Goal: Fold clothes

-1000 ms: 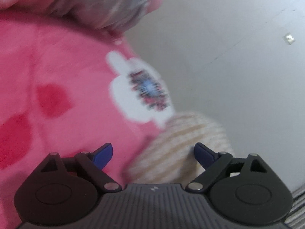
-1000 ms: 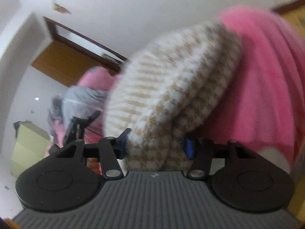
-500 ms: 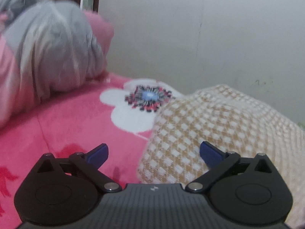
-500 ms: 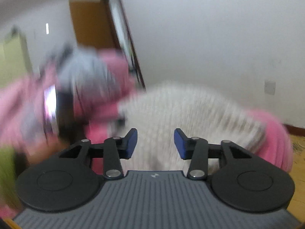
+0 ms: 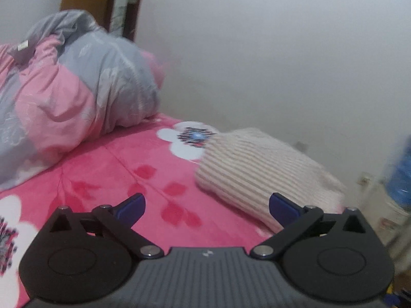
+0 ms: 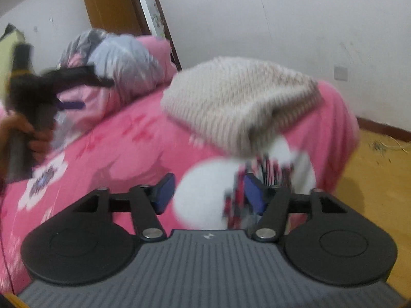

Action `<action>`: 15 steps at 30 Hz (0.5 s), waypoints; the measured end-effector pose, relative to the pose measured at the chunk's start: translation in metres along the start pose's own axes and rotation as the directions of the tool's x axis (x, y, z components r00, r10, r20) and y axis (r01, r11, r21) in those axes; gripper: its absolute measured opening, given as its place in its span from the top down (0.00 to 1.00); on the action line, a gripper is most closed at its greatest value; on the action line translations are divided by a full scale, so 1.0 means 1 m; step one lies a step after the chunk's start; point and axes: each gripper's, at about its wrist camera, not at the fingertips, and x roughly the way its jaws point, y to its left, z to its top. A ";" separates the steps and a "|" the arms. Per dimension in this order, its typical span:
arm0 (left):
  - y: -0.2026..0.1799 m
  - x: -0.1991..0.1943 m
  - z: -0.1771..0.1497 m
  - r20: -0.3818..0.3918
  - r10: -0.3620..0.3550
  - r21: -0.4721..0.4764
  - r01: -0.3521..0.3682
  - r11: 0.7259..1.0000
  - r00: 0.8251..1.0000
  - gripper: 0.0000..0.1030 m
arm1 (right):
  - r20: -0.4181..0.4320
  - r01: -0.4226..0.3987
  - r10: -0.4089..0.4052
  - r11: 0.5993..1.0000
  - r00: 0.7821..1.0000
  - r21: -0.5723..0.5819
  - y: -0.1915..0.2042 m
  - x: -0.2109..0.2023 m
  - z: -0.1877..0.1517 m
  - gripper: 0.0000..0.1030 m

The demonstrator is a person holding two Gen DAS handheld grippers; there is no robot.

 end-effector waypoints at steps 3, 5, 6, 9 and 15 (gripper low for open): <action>-0.010 -0.060 -0.026 0.034 -0.044 0.017 0.044 0.999 0.998 0.00 | -0.004 0.044 -0.045 0.998 0.999 -0.052 0.024 -0.028 -0.020 0.18; -0.017 -0.096 -0.040 0.058 -0.059 0.037 0.057 0.998 0.997 0.00 | 0.010 0.066 -0.065 0.995 0.998 -0.075 0.040 -0.046 -0.028 0.11; -0.020 -0.113 -0.046 0.073 -0.062 0.051 0.059 0.997 0.995 0.00 | 0.020 0.076 -0.074 0.994 0.997 -0.073 0.044 -0.057 -0.031 0.04; -0.031 -0.156 -0.064 0.117 -0.039 0.077 0.030 0.997 0.992 0.00 | 0.039 0.134 -0.131 0.988 0.991 -0.083 0.062 -0.078 -0.037 0.01; -0.047 -0.200 -0.090 0.092 0.068 0.071 -0.075 0.995 0.993 0.00 | 0.087 0.226 -0.218 0.969 0.972 -0.100 0.103 -0.113 -0.038 0.01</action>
